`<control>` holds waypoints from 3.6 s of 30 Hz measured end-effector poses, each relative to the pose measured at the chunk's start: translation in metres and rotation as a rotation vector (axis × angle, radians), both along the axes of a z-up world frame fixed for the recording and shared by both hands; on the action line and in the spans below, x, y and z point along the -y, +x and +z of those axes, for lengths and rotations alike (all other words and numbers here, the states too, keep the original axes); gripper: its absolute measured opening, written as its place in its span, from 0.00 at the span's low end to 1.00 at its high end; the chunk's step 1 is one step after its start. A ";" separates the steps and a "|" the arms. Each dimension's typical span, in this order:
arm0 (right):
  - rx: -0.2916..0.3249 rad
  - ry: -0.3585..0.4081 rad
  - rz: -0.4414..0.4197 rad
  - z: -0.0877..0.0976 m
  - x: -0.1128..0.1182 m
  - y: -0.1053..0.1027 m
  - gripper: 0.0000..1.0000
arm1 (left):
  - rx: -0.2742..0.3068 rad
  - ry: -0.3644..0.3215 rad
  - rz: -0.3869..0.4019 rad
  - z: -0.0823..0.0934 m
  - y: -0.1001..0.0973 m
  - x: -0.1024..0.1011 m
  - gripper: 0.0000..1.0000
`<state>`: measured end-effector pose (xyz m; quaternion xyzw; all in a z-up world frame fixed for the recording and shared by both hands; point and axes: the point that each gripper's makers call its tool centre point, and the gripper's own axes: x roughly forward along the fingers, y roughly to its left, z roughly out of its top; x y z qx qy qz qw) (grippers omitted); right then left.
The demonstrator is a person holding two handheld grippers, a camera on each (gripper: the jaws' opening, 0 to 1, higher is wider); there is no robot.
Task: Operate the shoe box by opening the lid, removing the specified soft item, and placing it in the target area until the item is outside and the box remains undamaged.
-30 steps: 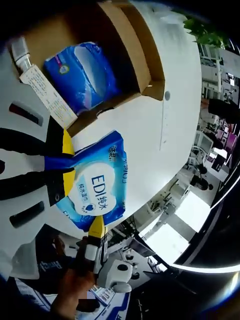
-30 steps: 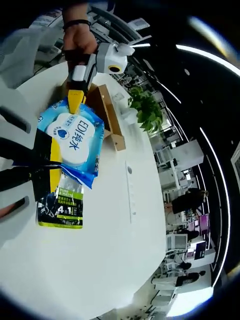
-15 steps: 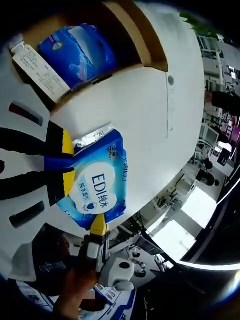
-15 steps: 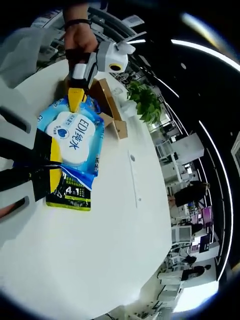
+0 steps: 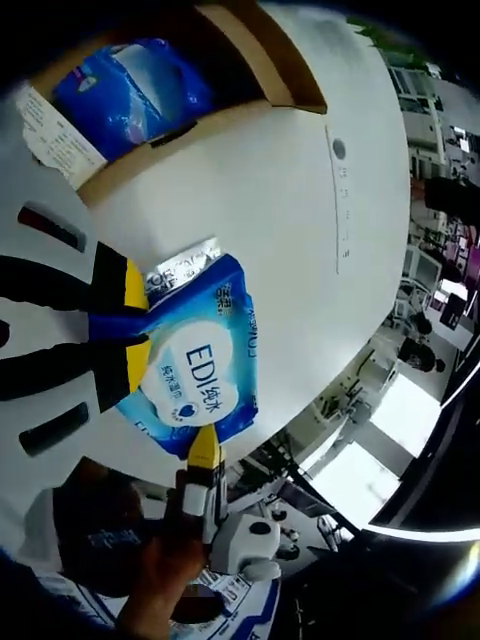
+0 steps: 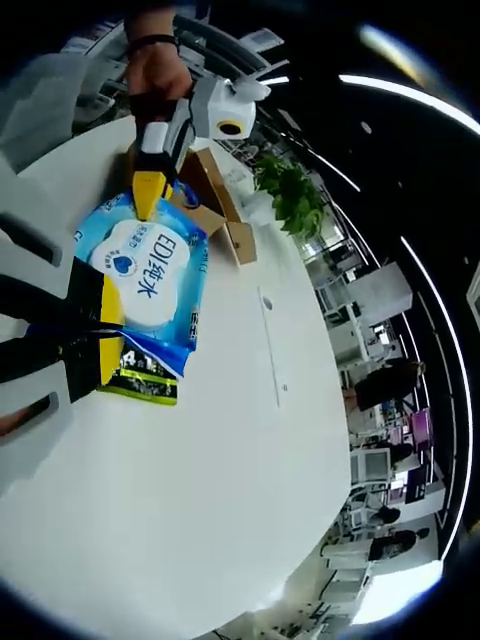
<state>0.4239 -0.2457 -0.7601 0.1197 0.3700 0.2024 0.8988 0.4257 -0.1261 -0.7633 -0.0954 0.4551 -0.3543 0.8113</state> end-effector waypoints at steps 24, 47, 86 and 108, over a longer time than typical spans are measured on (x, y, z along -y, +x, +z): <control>-0.045 -0.007 0.022 -0.023 0.015 0.030 0.00 | -0.009 0.063 0.014 -0.021 0.024 0.017 0.07; -0.098 -0.009 0.042 -0.056 0.007 0.037 0.00 | -0.056 0.185 0.069 -0.051 0.024 0.010 0.07; -0.093 -0.023 -0.087 -0.047 0.031 0.026 0.06 | 0.003 0.261 0.043 -0.052 0.018 -0.005 0.25; -0.076 -0.037 -0.185 -0.035 0.053 -0.012 0.13 | 0.071 0.211 0.014 -0.021 0.000 -0.024 0.24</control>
